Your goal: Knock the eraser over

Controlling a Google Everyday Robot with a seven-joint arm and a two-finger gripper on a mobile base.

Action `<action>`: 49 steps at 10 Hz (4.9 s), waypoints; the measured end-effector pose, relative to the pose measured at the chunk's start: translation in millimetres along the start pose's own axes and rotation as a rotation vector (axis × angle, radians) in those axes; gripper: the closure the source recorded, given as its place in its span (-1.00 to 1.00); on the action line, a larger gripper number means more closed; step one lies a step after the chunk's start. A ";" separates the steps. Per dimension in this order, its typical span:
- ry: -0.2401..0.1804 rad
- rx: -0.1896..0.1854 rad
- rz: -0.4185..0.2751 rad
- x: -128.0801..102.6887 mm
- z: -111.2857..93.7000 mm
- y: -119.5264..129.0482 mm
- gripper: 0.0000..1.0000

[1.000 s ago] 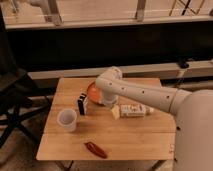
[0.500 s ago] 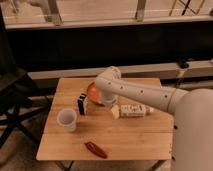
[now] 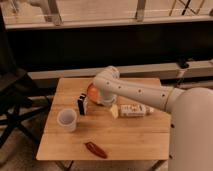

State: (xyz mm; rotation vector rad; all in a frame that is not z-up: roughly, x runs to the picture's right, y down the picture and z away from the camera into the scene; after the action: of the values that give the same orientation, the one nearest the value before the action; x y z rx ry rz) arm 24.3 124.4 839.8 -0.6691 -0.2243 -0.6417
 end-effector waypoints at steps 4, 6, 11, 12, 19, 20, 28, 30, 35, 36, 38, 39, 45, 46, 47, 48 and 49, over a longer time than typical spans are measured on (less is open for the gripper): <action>-0.001 -0.003 -0.015 1.1 2.4 -2.8 -0.60; -0.001 -0.005 -0.020 1.2 3.1 -4.1 -0.60; -0.002 -0.008 -0.034 4.9 4.1 -6.1 -0.60; -0.002 -0.010 -0.036 5.5 4.8 -6.3 -0.60; -0.007 -0.013 -0.058 9.6 6.3 -9.3 -0.60; -0.008 -0.013 -0.060 9.8 6.5 -9.9 -0.60; -0.017 -0.019 -0.078 13.2 7.8 -13.5 -0.60; -0.019 -0.020 -0.082 14.2 7.7 -14.5 -0.60; -0.027 -0.024 -0.090 15.8 9.5 -16.7 -0.60; -0.028 -0.024 -0.092 16.2 10.2 -17.3 -0.60; -0.032 -0.025 -0.097 16.9 11.7 -18.7 -0.60; -0.034 -0.025 -0.097 17.2 12.0 -18.9 -0.60; -0.043 -0.031 -0.109 19.1 14.2 -21.5 -0.60; -0.044 -0.032 -0.110 19.3 14.7 -22.3 -0.60; -0.046 -0.033 -0.113 19.5 14.9 -22.9 -0.60; -0.047 -0.034 -0.116 20.0 15.0 -23.2 -0.60; -0.048 -0.035 -0.120 20.5 15.3 -23.4 -0.60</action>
State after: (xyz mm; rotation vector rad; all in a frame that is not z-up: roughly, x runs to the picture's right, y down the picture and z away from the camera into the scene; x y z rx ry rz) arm 26.0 110.3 871.5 -0.7089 -0.2998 -0.7460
